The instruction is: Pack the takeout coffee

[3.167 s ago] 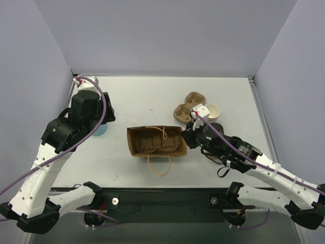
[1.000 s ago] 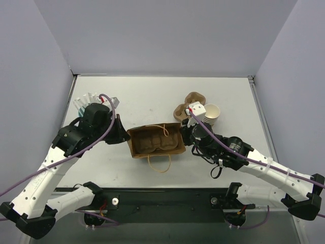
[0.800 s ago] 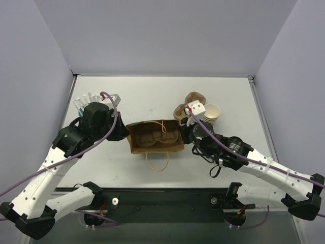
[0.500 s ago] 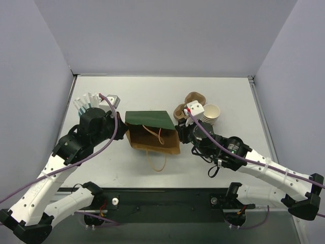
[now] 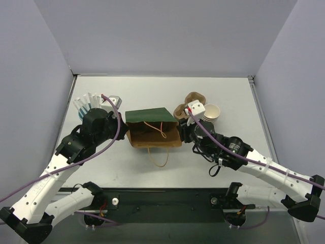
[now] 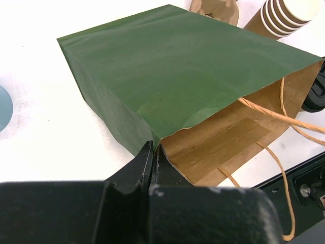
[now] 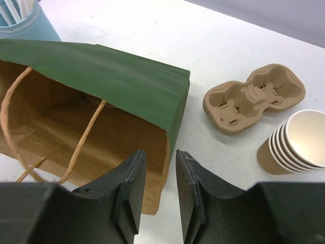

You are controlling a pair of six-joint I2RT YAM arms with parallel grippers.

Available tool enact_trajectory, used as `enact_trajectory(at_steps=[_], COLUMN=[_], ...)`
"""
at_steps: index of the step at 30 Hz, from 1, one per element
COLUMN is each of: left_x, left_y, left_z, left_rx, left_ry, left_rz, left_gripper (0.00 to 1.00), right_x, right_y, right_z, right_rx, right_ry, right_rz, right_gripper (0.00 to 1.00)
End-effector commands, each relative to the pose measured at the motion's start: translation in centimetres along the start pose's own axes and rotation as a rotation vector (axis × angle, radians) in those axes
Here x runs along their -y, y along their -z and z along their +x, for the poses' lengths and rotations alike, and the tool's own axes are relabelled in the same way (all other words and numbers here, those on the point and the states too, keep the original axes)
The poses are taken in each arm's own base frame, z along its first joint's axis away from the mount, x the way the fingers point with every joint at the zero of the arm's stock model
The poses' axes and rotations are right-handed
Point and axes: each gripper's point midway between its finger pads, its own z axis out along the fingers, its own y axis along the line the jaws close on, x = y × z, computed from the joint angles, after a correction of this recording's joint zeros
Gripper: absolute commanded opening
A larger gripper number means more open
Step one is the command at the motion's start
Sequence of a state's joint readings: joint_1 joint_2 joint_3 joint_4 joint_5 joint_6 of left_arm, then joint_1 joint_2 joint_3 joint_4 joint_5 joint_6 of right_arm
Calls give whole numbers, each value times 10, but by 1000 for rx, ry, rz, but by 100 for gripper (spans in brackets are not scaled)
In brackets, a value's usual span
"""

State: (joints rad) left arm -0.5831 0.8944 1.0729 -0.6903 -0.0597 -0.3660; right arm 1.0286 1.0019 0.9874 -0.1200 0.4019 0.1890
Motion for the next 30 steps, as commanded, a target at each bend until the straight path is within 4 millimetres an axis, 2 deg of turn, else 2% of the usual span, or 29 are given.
enact_trajectory(at_steps=[1, 3, 4, 5, 7, 9, 10, 11, 13, 14, 16, 18, 20, 21, 23, 24, 25, 26, 27, 28, 29, 30], left_x=[7, 8, 8, 8, 9, 11, 11, 12, 14, 14, 15, 18, 19, 19, 18, 18, 19, 17, 17, 19, 17, 17], left_y=[1, 0, -1, -1, -2, -2, -2, -2, -2, -1, 1, 3, 4, 5, 7, 9, 10, 11, 12, 13, 14, 14], left_z=[-15, -14, -12, -7, -5, -3, -2, -2, 3, 5, 8, 11, 14, 16, 18, 17, 16, 16, 17, 18, 18, 19], left_rx=[43, 29, 22, 14, 15, 13, 13, 14, 6, 5, -7, -19, -33, -40, -54, -54, -55, -56, -59, -68, -73, -81], left_ry=[38, 51, 54, 58, 61, 64, 64, 60, 59, 64, 64, 64, 64, 63, 60, 58, 51, 48, 46, 40, 43, 44], left_rz=[11, 13, 13, 18, 27, 39, 46, 52, 71, 71, 87, 103, 112, 114, 112, 112, 117, 116, 120, 137, 138, 143], left_gripper=[0, 0, 0, 0, 0, 0, 0, 0, 0, 0, 0, 0, 0, 0, 0, 0, 0, 0, 0, 0, 0, 0], right_x=[20, 28, 41, 51, 74, 91, 109, 117, 125, 139, 147, 163, 179, 184, 191, 194, 196, 203, 212, 217, 226, 234], right_y=[10, 10, 11, 12, 9, 6, 4, 1, -11, -10, -21, -19, -22, -24, -33, -37, -41, -42, -43, -46, -44, -43], right_z=[-37, -36, -46, -43, -49, -44, -41, -37, -24, -21, -7, 3, 18, 19, 28, 19, 34, 36, 33, 42, 44, 45], right_rx=[31, -1, 12, -12, -18, -59, -85, -119, -179, -214, -294, -366, -435, -448, -502, -493, -572, -601, -606, -638, -640, -639], right_ry=[-109, -113, -134, -136, -146, -126, -149, -173, -218, -252, -259, -268, -288, -302, -346, -353, -351, -349, -353, -347, -344, -348], right_rz=[49, 75, 113, 150, 223, 263, 312, 337, 326, 357, 376, 422, 464, 465, 452, 436, 436, 469, 493, 510, 556, 582], right_gripper=[31, 31, 31, 31, 31, 33, 36, 38, 47, 50, 64, 71, 73, 76, 74, 70, 68, 65, 57, 52, 43, 41])
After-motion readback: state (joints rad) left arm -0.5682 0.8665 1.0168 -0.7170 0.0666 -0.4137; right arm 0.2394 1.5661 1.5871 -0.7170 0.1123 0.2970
